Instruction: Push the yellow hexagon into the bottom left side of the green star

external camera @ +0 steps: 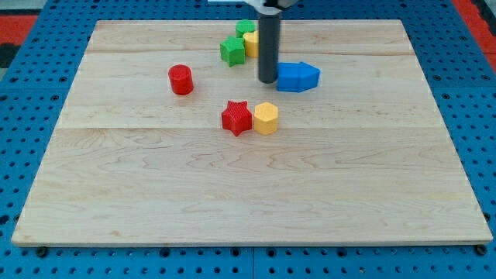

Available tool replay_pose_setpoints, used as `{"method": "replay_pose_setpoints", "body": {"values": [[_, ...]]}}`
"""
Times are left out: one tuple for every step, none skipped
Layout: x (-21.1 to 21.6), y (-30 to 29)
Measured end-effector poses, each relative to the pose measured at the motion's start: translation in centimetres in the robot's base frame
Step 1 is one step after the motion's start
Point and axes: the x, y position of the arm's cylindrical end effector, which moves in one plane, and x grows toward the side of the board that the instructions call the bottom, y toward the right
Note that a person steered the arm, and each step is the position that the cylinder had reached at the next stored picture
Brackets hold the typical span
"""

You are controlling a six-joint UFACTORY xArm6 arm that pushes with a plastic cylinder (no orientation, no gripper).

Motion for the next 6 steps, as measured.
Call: {"method": "replay_pose_setpoints", "body": {"values": [[3.0,2.3],[8.3,3.2],[11.1,0.2],[9.2,-3.4],[6.1,-6.2],[3.3,-9.3]]}}
